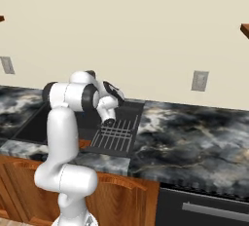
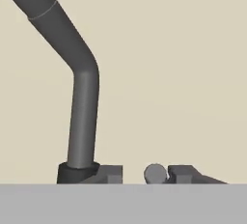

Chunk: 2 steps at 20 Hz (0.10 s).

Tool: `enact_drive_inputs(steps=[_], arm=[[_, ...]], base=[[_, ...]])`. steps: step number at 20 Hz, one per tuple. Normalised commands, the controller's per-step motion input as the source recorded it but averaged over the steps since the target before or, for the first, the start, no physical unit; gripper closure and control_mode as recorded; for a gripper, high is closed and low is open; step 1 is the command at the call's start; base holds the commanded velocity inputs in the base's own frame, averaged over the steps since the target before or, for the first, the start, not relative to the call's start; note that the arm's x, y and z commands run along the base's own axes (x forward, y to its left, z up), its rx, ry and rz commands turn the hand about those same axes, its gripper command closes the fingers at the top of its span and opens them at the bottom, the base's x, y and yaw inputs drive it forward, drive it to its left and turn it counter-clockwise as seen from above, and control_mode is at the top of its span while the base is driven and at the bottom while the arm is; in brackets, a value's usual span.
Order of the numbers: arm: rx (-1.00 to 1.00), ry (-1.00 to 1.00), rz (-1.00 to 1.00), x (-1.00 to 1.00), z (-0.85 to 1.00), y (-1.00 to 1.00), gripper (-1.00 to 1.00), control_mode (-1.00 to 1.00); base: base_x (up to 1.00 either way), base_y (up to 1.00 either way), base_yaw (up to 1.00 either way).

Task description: Turn on the sink faucet with hot water and rinse the cutting board for ten seconds, then turn off the faucet. Push the cutting board to reach the water if necessary.

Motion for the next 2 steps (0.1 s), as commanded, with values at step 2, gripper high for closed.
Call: enact_drive_inputs(steps=[2], arm=[[-0.06, 0.00, 0.02, 0.00, 0.09, 0.32, 1.00, -1.00]], base=[[0.00, 0.00, 0.00]])
